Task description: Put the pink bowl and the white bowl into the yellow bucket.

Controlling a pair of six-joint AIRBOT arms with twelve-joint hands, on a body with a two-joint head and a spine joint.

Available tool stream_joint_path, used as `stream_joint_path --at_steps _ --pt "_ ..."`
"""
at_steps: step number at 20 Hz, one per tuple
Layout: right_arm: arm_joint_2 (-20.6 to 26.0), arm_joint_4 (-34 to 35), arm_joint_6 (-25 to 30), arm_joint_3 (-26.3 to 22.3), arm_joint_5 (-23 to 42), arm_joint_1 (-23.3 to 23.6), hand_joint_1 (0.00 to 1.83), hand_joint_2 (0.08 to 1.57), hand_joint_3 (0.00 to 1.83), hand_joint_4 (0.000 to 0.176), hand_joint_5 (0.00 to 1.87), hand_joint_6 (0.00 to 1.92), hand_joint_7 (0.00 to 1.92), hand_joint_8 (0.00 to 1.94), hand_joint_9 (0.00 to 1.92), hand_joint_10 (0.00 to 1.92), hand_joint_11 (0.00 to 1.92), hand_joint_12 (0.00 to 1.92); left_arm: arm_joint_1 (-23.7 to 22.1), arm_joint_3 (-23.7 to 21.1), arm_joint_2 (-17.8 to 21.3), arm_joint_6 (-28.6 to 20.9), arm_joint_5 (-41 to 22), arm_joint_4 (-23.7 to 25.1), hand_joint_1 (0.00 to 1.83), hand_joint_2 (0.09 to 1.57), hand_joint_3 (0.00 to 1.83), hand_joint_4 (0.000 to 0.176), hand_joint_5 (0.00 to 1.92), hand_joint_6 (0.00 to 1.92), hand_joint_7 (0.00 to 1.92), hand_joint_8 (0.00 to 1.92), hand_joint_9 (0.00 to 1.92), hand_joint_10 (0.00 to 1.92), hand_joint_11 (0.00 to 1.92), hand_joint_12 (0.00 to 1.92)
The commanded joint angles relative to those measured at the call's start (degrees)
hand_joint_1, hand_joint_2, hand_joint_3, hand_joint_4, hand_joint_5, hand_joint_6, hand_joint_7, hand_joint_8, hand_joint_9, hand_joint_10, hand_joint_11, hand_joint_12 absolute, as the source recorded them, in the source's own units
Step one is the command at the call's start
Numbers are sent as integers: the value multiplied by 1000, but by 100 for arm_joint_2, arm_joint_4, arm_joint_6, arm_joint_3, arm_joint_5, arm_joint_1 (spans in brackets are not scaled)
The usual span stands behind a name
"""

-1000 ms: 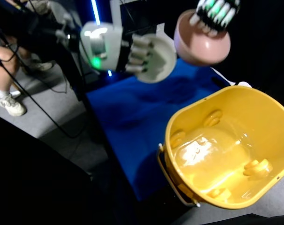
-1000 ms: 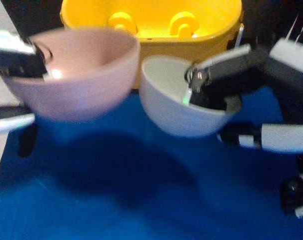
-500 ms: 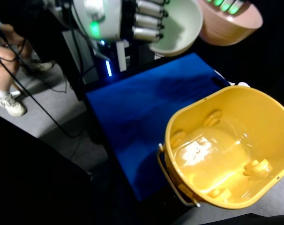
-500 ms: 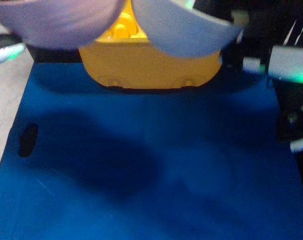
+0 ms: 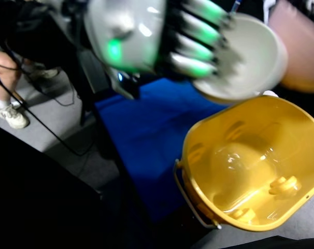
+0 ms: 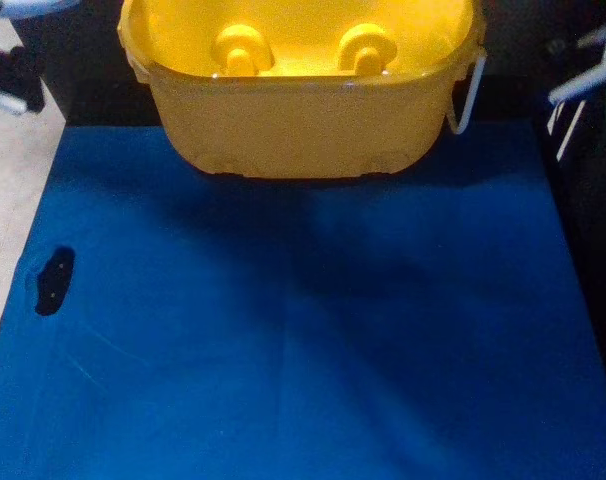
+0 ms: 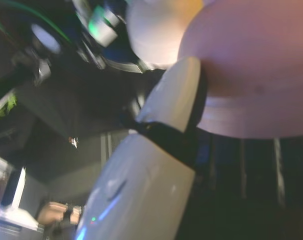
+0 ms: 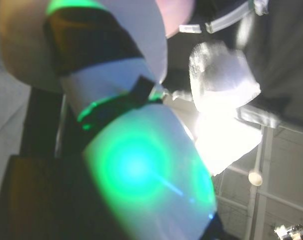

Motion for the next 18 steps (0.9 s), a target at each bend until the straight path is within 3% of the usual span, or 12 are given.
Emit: stream_joint_path --at_steps 1,2,4,6,7,8,9,10,15,16,17,18 --pt "-69 -197 14 113 -406 179 1485 1203 0 0 638 1288 804 1327 849 1302 505 1674 -106 62 -62 -43 358 -250 1242 1218 1 0 752 1136 819 1445 899 1518 797 1853" --pt "-172 -197 14 258 -288 235 1485 1198 0 0 656 1295 810 1315 848 1275 511 1675 -127 124 -124 -49 294 -250 1216 1218 0 0 775 1119 825 1477 923 1530 843 1899" --pt "-385 -197 14 558 -42 312 1498 1130 0 0 830 1082 941 1119 965 1110 654 1603 -139 340 -342 -113 134 -259 1230 1205 0 0 808 1059 840 1471 937 1600 913 1904" --pt "-606 -105 13 902 218 311 1497 1123 0 0 828 1115 977 1088 981 1079 636 1568 -138 644 -615 -278 -81 -245 1358 1193 0 0 820 934 783 1366 854 1569 793 1820" --pt "-685 -68 13 1003 284 310 1497 1126 1 0 851 1073 963 1125 951 1115 631 1595 -137 727 -683 -344 -139 -247 1361 1184 0 0 808 1003 799 1308 867 1499 733 1700" --pt "-752 -1 13 1116 357 307 1497 1125 0 0 863 1080 967 1121 943 1122 627 1581 -136 816 -755 -438 -190 -243 1361 1189 1 0 798 1005 788 1327 854 1534 737 1708" --pt "-803 45 13 1204 434 306 1499 1118 0 0 871 1032 970 1093 972 1071 663 1609 -130 889 -822 -508 -229 -242 1346 1228 2 0 713 1153 721 1400 764 1597 696 1717" --pt "-837 58 12 1266 517 305 1486 1185 0 0 700 1222 816 1249 847 1231 576 1726 -129 959 -902 -538 -294 -239 1362 1196 0 0 787 1006 785 1328 855 1555 769 1746" --pt "-1000 70 -22 1470 827 267 1484 1192 0 0 701 1235 771 1267 822 1284 595 1737 12 1297 -1199 -753 -583 -307 1349 1220 1 0 706 1182 738 1347 791 1542 679 1600" --pt "-1008 71 -23 1476 831 260 1485 1189 0 0 706 1225 778 1247 830 1273 603 1740 30 1311 -1211 -772 -589 -317 1346 1224 1 0 704 1210 747 1343 756 1562 534 1655" --pt "-1038 85 -23 1502 836 213 1485 1185 0 0 707 1223 790 1215 844 1248 610 1746 111 1363 -1257 -819 -609 -339 1345 1225 1 0 697 1235 780 1326 722 1558 260 1711" --pt "-1050 105 -23 1510 848 180 1486 1186 1 0 700 1240 787 1224 844 1246 602 1747 161 1405 -1299 -848 -643 -355 1346 1228 0 0 686 1223 768 1330 735 1584 413 1758"
